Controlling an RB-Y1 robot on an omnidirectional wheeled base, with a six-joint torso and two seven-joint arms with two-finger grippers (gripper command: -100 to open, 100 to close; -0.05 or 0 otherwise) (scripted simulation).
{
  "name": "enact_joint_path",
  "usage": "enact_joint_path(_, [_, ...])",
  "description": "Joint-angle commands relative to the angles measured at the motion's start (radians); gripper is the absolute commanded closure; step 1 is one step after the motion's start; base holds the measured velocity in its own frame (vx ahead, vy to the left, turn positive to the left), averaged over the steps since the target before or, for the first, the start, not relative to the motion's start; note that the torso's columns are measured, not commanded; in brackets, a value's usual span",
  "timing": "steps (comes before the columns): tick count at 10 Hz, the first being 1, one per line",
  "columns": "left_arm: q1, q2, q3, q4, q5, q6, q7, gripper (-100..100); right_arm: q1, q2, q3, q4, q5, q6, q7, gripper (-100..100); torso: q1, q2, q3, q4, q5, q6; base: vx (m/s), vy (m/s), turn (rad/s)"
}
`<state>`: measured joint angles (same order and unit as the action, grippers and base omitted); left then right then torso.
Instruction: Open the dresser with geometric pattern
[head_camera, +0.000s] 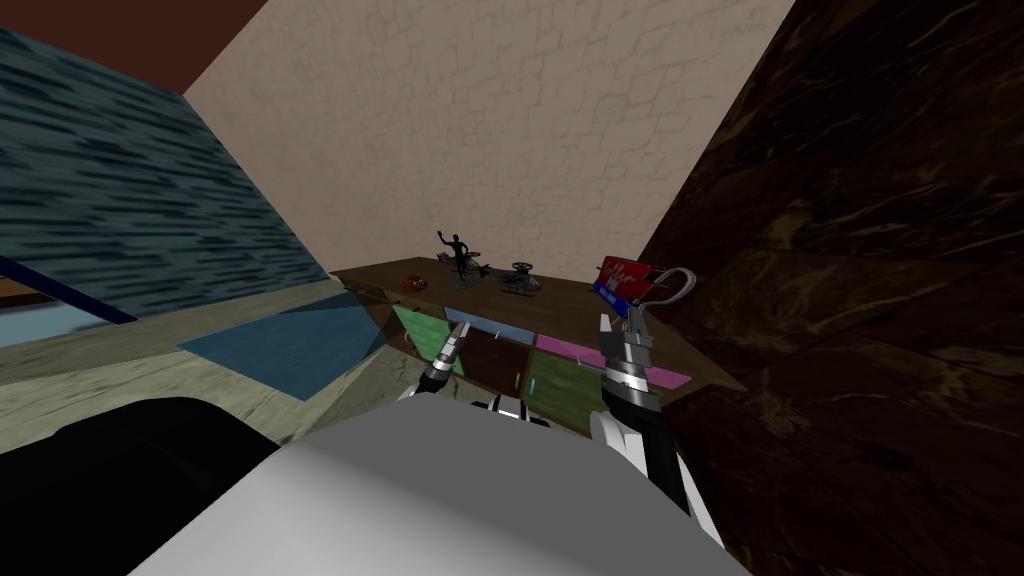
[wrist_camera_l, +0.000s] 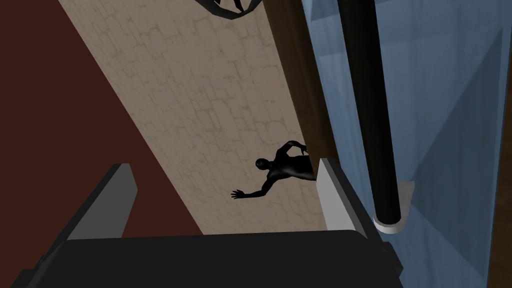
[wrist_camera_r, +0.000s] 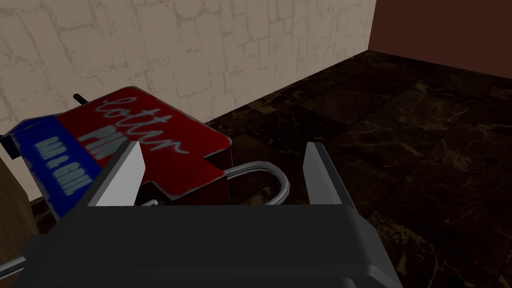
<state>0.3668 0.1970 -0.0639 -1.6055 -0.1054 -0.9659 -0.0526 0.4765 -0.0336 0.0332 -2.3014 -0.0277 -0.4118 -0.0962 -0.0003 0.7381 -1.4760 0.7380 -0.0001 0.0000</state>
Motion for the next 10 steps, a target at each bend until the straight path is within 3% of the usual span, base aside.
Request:
enact_joint_path(1, [-0.015,-0.008,-0.004,0.071,-0.002,-0.04,-0.01,-100,0.0,0.0,0.0,0.0,0.0,0.0,0.0,0,0.001,0.0,0.0,0.0,0.0,0.0,0.004,-0.019,-0.007])
enact_joint_path(10, [-0.052,-0.044,-0.015,0.252,-0.005,-0.151,-0.034,-100,0.0,0.0,0.0,0.0,0.0,0.0,0.0,0,-0.001,-0.016,-0.006,-0.017,0.009,0.007,0.004,-0.01,-0.002])
